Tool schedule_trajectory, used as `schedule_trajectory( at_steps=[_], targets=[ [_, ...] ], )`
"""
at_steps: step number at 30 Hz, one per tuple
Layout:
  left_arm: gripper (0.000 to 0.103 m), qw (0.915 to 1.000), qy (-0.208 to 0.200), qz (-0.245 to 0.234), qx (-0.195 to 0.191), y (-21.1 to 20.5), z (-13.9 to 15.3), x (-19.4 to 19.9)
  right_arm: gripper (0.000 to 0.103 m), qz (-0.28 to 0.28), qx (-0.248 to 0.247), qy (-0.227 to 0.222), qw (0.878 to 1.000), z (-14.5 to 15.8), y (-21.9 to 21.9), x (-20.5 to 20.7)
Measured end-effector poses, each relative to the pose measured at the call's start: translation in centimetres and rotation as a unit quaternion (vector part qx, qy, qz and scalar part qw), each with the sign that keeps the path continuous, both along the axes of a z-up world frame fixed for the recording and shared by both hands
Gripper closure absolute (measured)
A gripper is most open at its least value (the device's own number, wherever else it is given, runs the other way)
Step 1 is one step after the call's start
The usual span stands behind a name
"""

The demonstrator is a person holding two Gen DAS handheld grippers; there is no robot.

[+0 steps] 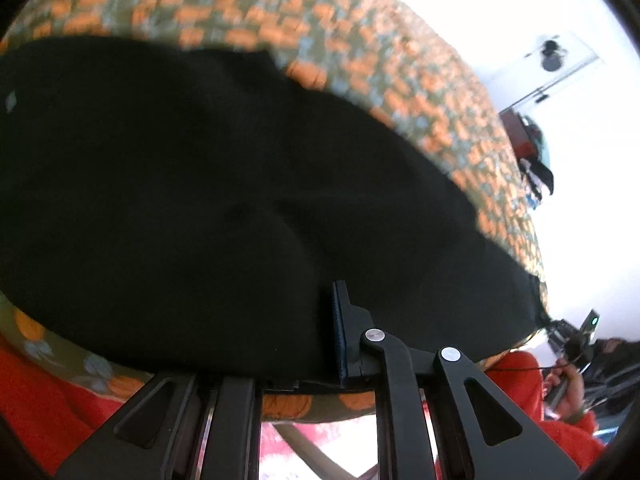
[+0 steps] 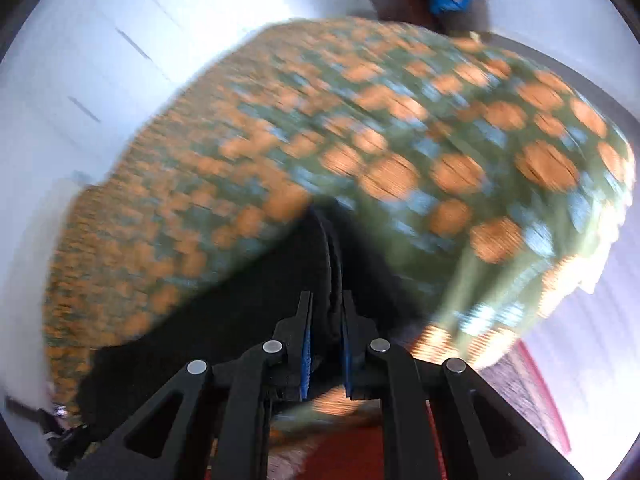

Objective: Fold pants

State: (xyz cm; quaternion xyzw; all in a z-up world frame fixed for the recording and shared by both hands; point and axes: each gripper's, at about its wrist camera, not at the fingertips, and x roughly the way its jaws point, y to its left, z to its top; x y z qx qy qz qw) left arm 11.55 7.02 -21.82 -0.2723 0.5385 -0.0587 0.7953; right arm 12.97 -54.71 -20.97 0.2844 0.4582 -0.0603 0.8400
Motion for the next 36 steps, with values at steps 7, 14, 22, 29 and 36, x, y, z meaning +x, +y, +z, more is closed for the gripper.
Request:
schedule_trajectory(
  at_steps=[7, 14, 22, 29, 36],
  targets=[
    [0.087, 1.0000, -0.005, -0.003, -0.006, 0.2, 0.4, -0.1, 0.091, -0.022, -0.032, -0.006, 0.999, -0.6, -0.3, -0.5],
    [0.093, 0.9996, -0.024, -0.016, 0.005, -0.2, 1.0, -0.1, 0.091, -0.037, -0.028, -0.006, 0.999, -0.5, -0.6, -0.9],
    [0.095, 0.9994, -0.019, -0.020, 0.020, -0.4, 0.8, 0.1, 0.091, -0.030, -0.028, 0.010, 0.999, -0.9, -0.5, -0.6],
    [0.095, 0.9995, 0.003, -0.017, 0.025, -0.7, 0.7, -0.6, 0.091, -0.029, -0.027, 0.017, 0.999, -1.1, -0.4, -0.5],
    [0.095, 0.9981, 0.026, -0.029, 0.048, -1.1, -0.3, -0.1, 0.091, -0.029, -0.025, 0.020, 0.999, -1.2, -0.4, -0.3]
  ],
)
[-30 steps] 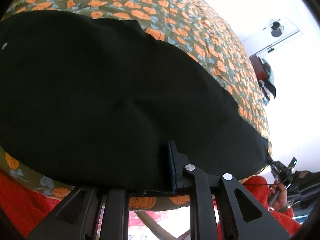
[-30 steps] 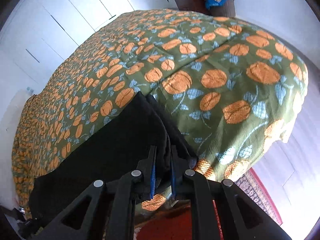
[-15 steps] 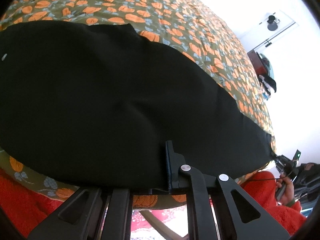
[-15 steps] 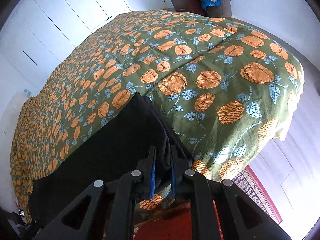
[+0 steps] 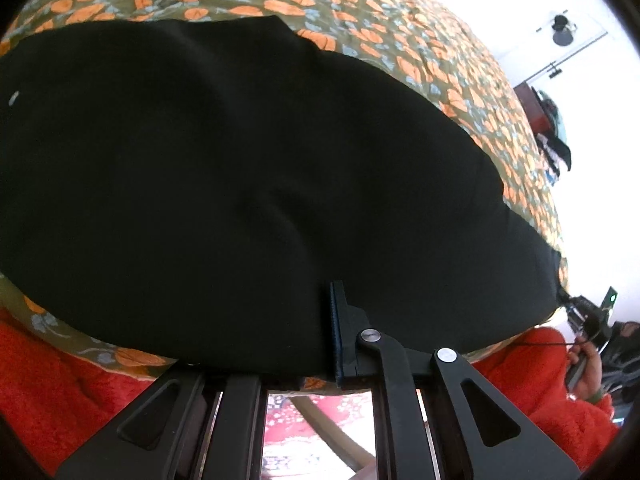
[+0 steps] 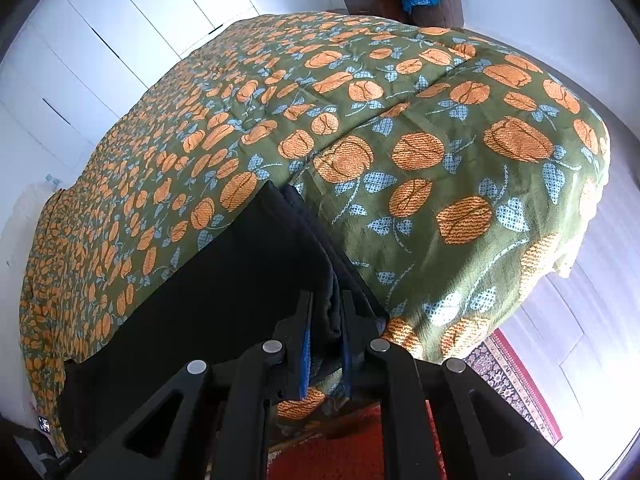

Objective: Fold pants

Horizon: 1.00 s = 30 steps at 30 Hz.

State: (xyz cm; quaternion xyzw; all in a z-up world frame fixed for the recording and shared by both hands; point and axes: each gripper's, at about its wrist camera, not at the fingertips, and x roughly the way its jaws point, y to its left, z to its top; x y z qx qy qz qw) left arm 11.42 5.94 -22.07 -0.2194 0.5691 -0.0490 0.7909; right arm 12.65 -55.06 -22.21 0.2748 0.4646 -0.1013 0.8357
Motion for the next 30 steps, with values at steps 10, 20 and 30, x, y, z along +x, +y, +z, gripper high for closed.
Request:
schedule_trajectory(
  at_steps=[10, 20, 30],
  targets=[
    [0.045, 0.9978, 0.017, 0.024, 0.060, 0.9, 0.7, -0.7, 0.074, 0.000, 0.030, -0.031, 0.999, 0.5, -0.6, -0.3],
    [0.045, 0.9913, -0.028, 0.100, 0.082, 4.8, 5.5, -4.8, 0.056, -0.023, 0.027, -0.111, 0.993, 5.6, -3.5, -2.0],
    [0.036, 0.9840, -0.028, 0.142, 0.104, 13.3, 3.8, 0.8, 0.049, 0.029, 0.062, -0.088, 0.994, 1.6, 2.0, -2.2]
  ],
)
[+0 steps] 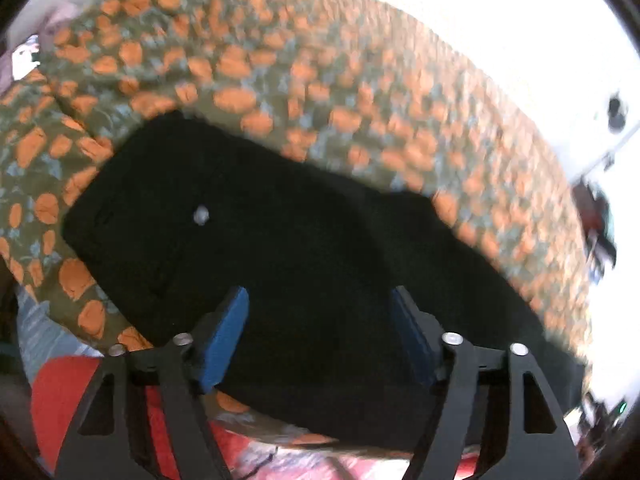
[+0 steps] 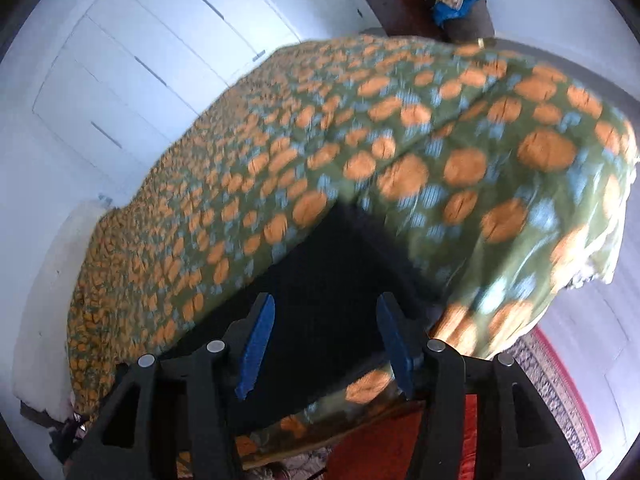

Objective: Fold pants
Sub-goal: 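Open both tools to release the folded trousers onto the quilt, then grasp the trouser end with the right tool and lift it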

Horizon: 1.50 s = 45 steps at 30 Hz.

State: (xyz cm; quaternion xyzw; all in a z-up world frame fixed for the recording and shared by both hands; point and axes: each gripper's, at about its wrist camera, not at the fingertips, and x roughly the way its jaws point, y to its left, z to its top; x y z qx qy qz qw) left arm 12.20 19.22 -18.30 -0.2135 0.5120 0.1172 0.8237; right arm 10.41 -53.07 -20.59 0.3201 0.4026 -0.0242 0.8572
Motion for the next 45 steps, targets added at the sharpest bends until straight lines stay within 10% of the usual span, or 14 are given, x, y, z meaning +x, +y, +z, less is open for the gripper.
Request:
schedule_trajectory(
  at_steps=[5, 16, 22, 31, 45],
  targets=[
    [0.048, 0.9895, 0.117, -0.016, 0.084, -1.1, -3.8, -1.4, 0.049, 0.021, -0.034, -0.001, 0.999, 0.5, 1.7, 0.4],
    [0.027, 0.9971, -0.034, -0.014, 0.066, -3.3, 1.6, -1.9, 0.049, -0.047, 0.097, -0.020, 0.994, 1.7, -3.7, -0.3],
    [0.027, 0.9968, -0.033, -0.030, 0.066, -4.6, 1.3, -1.2, 0.049, -0.035, 0.187, 0.015, 0.982, 0.7, -3.6, -1.7],
    [0.027, 0.9980, -0.028, -0.011, 0.056, -4.2, 1.2, -1.9, 0.049, -0.059, 0.185, 0.083, 0.978, -3.3, -4.6, -1.6],
    [0.027, 0.9994, -0.009, 0.002, 0.034, -3.4, 0.0, -2.0, 0.050, -0.049, 0.208, 0.032, 0.976, -4.3, -5.4, 0.0]
  ],
)
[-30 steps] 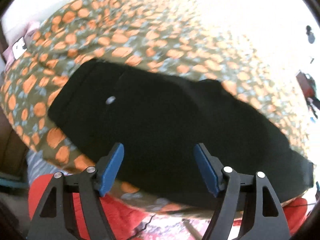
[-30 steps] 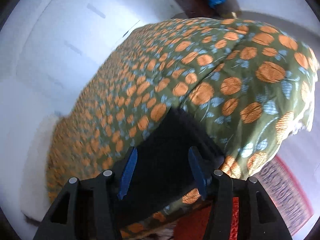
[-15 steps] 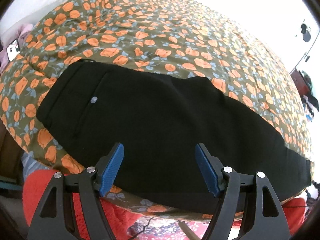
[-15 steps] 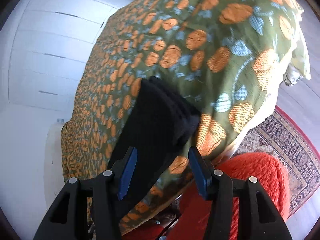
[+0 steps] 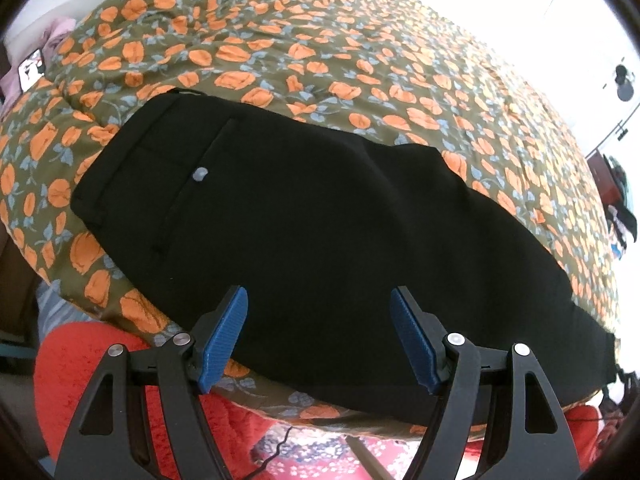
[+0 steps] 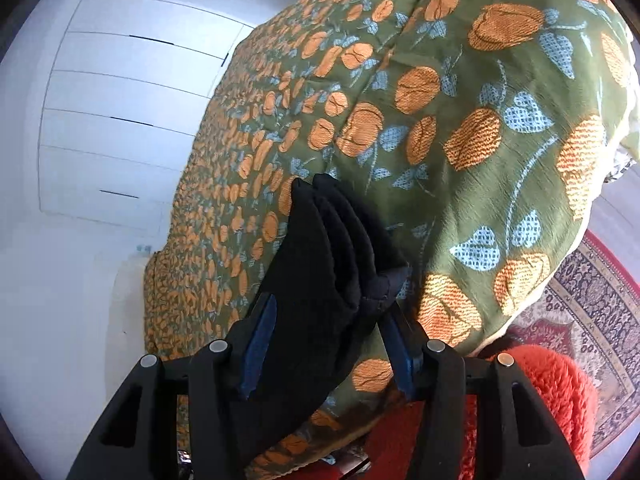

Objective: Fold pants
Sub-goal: 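Grasp the trouser end with the right tool and lift it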

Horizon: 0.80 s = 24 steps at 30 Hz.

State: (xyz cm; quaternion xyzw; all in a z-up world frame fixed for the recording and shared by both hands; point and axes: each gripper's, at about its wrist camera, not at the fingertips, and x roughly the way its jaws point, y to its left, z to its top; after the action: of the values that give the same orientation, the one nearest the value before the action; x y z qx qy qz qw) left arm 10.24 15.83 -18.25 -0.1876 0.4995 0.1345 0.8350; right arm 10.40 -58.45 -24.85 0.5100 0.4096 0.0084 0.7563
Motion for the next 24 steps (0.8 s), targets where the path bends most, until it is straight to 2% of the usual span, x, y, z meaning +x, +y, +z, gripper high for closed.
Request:
schedule_trajectory(
  at_steps=[5, 7, 11, 14, 18, 24],
  targets=[
    [0.027, 0.9997, -0.002, -0.015, 0.020, -0.8, 0.4, 0.2, 0.052, 0.010, -0.013, 0.028, 0.999, -1.7, 0.3, 1.3],
    [0.027, 0.9995, -0.004, -0.019, 0.027, -0.9, 0.6, 0.2, 0.090, 0.011, -0.022, 0.027, 0.999, -1.3, 0.3, 1.3],
    [0.027, 0.9992, -0.009, -0.027, 0.028, -1.2, 0.9, 0.0, 0.092, 0.007, -0.009, 0.006, 1.000, -0.1, 0.6, 0.7],
    [0.025, 0.9988, -0.017, -0.039, 0.024, -1.8, 1.2, 0.1, 0.093, 0.003, 0.052, -0.036, 0.998, 1.5, 1.5, 0.2],
    [0.025, 0.9984, -0.017, -0.052, 0.013, -2.6, 1.1, 0.6, 0.092, 0.025, 0.080, -0.080, 0.993, 4.7, 4.0, 0.6],
    [0.025, 0.9975, -0.034, -0.062, 0.002, -2.7, 1.3, 0.2, 0.092, 0.066, 0.132, -0.111, 0.983, 7.1, 9.8, 2.4]
  ],
)
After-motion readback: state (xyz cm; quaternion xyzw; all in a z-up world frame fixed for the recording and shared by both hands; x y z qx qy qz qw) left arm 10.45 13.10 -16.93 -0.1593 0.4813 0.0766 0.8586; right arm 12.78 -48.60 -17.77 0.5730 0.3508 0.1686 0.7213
